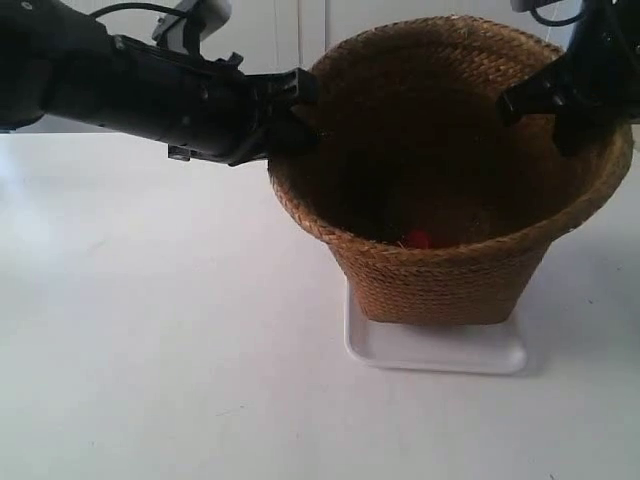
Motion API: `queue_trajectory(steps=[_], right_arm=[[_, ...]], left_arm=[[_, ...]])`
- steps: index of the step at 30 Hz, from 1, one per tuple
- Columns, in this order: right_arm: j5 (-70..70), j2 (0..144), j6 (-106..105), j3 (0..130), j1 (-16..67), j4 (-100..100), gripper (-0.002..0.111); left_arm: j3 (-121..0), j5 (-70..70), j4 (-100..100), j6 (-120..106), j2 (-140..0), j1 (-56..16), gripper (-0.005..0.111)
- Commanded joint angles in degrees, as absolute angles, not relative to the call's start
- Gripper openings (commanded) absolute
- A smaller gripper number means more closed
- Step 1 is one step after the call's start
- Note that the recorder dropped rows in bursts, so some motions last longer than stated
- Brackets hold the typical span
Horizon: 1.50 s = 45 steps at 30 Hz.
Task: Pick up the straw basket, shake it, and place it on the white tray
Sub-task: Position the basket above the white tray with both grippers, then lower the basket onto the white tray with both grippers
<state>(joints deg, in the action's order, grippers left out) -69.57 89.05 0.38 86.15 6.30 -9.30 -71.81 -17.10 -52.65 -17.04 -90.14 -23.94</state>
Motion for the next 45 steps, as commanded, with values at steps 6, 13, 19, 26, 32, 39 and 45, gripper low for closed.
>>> queue_trajectory(steps=[6, 13, 19, 26, 32, 39, 45], right_arm=[[-69.96, 90.37, 0.65, 86.62, 5.64, -13.17, 0.000], [-69.96, 90.37, 3.47, 86.51, 5.64, -15.14, 0.000], [-68.74, 90.37, 6.54, 82.88, 5.64, -15.14, 0.000], [-65.87, 90.37, 6.89, 79.18, 5.64, -15.46, 0.000], [-64.68, 90.37, 6.89, 79.31, 5.64, -19.37, 0.000], [-63.82, 90.37, 6.89, 79.31, 5.64, -21.86, 0.000], [-65.79, 90.37, 6.76, 79.19, 5.64, -22.55, 0.000]], left_arm=[[-73.47, -15.66, -53.09, -18.08, -91.22, -24.12, 0.000], [-73.47, -16.18, -52.13, -18.22, -92.23, -24.12, 0.000], [-73.47, -15.02, -51.87, -18.22, -92.23, -24.12, 0.000], [-73.47, -14.79, -51.87, -18.22, -92.52, -24.12, 0.000], [-73.47, -14.79, -51.87, -18.22, -92.65, -24.12, 0.000], [-73.47, -15.01, -51.87, -18.22, -92.64, -24.12, 0.000], [-73.47, -14.62, -52.09, -18.22, -92.64, -24.12, 0.000]])
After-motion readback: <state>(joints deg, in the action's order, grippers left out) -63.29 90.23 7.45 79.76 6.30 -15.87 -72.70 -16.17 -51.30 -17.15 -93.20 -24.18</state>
